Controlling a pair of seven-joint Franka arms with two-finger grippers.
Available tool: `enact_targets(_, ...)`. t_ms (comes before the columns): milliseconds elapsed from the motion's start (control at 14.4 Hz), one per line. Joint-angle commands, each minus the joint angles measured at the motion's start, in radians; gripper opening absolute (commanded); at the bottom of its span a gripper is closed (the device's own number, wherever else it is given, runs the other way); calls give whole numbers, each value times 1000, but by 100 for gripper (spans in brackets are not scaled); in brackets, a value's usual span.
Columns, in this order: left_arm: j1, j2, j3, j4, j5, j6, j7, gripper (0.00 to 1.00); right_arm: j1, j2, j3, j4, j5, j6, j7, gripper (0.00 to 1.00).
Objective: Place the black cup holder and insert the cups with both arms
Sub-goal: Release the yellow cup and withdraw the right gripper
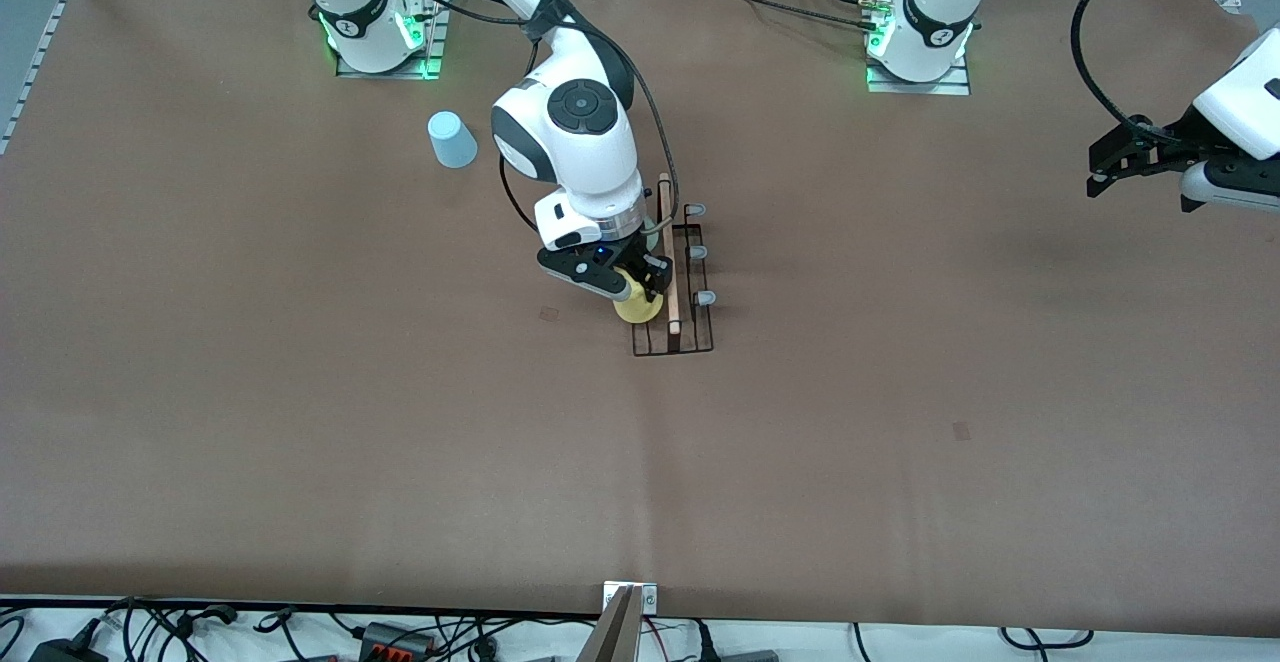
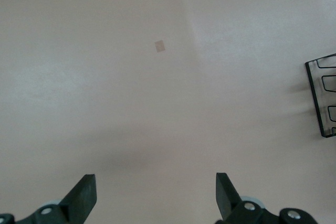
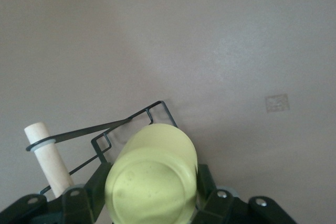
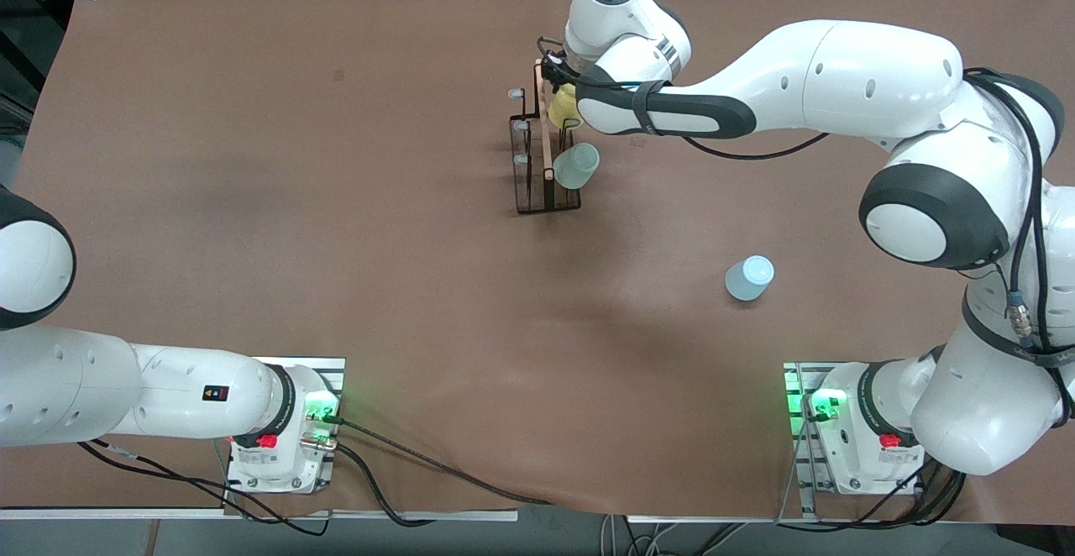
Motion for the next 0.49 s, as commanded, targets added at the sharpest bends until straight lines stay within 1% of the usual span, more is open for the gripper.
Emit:
enact_targets(0, 2, 12, 4, 31, -12, -21, 24, 100, -9, -43, -33, 8, -2, -22, -93, 100)
enact_targets(69, 2, 12, 4, 31, -12, -21, 24, 100, -35, -75, -33, -1, -2, -55, -134, 100)
enact_targets(208, 1, 12, 6, 31, -12, -21, 24, 100, -105, -146, -30, -6, 1, -188, -283, 100)
enact_targets(347, 2, 13, 6, 31, -13, -21, 24, 100, -214, -254, -24, -42, 13, -322, -481, 100)
enact_targets(417, 1, 13, 6, 31, -13, -21, 24, 100, -288, -316, -22, -71, 20, -353, -579, 100)
